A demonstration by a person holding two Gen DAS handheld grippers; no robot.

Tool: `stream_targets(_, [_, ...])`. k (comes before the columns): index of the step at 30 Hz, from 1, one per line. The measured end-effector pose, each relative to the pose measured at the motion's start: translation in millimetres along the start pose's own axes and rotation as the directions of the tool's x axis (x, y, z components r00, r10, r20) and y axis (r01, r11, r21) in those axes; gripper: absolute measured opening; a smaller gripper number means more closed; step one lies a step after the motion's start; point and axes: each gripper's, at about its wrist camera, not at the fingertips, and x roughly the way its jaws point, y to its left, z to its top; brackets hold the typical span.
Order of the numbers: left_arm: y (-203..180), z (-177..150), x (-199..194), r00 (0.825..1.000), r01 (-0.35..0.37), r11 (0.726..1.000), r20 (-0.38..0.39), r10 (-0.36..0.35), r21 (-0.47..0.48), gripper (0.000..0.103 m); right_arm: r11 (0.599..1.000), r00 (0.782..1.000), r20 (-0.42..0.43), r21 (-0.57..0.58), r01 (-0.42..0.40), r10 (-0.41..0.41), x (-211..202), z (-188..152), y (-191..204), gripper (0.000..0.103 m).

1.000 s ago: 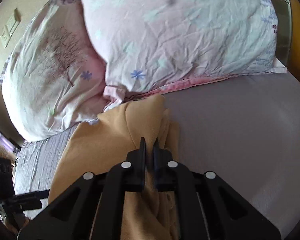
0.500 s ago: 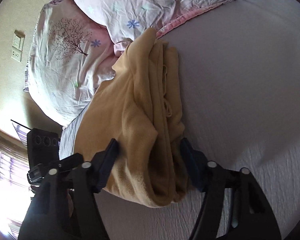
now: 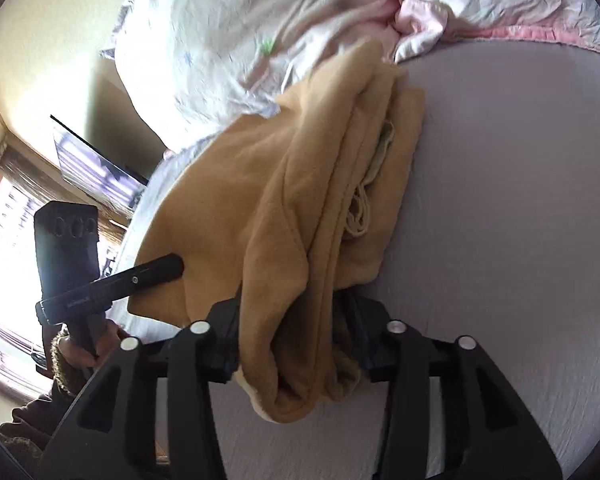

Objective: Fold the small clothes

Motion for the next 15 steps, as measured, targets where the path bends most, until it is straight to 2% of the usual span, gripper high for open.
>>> stream_targets(2, [6.7, -7.0, -18.1, 0.999, -0.015, 1.000, 0.031, 0.015, -0.001, 0.040, 1.000, 0.997, 0.077, 0.015, 0.019, -0.020, -23.0, 2.4, -1.1, 0.056])
stream_targets(3, [4.6, -7.7, -30.9, 0.997, -0.035, 0.999, 0.073, 0.034, 0.018, 0.042, 0.999, 0.988, 0.149, 0.034, 0.029, -0.034, -39.8, 6.8, -3.6, 0.060])
stream_targets(4, [0.0, -6.8, -41.4, 0.992, -0.057, 0.998, 0.118, 0.053, 0.038, 0.046, 0.998, 0.972, 0.232, 0.061, 0.032, -0.045, -57.9, 13.7, -7.5, 0.060])
stream_targets(5, [-7.1, -6.3, -51.6, 0.985, -0.067, 0.996, 0.164, 0.055, 0.064, 0.052, 0.996, 0.960, 0.275, 0.087, 0.031, -0.054, -67.9, 21.4, -10.2, 0.059])
stream_targets(6, [-16.1, -5.7, -57.8, 0.980, -0.058, 0.994, 0.193, 0.039, 0.092, 0.056, 0.993, 0.955, 0.292, 0.111, 0.028, -0.060, -71.9, 30.8, -12.4, 0.054])
stream_targets(7, [-26.3, -4.4, -59.7, 0.979, -0.047, 0.991, 0.204, 0.021, 0.122, 0.066, 0.991, 0.954, 0.292, 0.130, 0.029, -0.066, -69.5, 42.4, -13.2, 0.051])
stream_targets(8, [-37.1, -4.3, -56.5, 0.979, -0.038, 0.987, 0.203, 0.006, 0.156, 0.071, 0.989, 0.958, 0.278, 0.140, 0.036, -0.074, -63.1, 52.2, -13.3, 0.046])
stream_targets(9, [-48.0, -3.8, -50.3, 0.981, -0.042, 0.981, 0.195, 0.004, 0.189, 0.071, 0.987, 0.963, 0.256, 0.151, 0.045, -0.083, -54.2, 60.5, -13.5, 0.046])
stream_targets(11, [-65.8, -4.5, -28.5, 0.985, -0.085, 0.965, 0.164, 0.045, 0.248, 0.071, 0.983, 0.978, 0.187, 0.172, 0.059, -0.092, -29.5, 77.7, -18.7, 0.044])
stream_targets(12, [-70.2, -5.6, -16.6, 0.988, -0.096, 0.960, 0.139, 0.061, 0.263, 0.071, 0.983, 0.983, 0.156, 0.171, 0.067, -0.094, -16.8, 80.5, -21.9, 0.021])
stream_targets(13, [-72.2, -7.0, -5.1, 0.991, -0.104, 0.958, 0.110, 0.077, 0.268, 0.071, 0.984, 0.985, 0.139, 0.159, 0.085, -0.107, -7.1, 82.7, -22.3, 0.008])
stream_targets(15, [-70.0, -10.9, 11.3, 0.991, -0.133, 0.950, 0.067, 0.119, 0.284, 0.071, 0.968, 0.965, 0.166, 0.183, 0.172, -0.203, -1.3, 84.3, -27.8, 0.004])
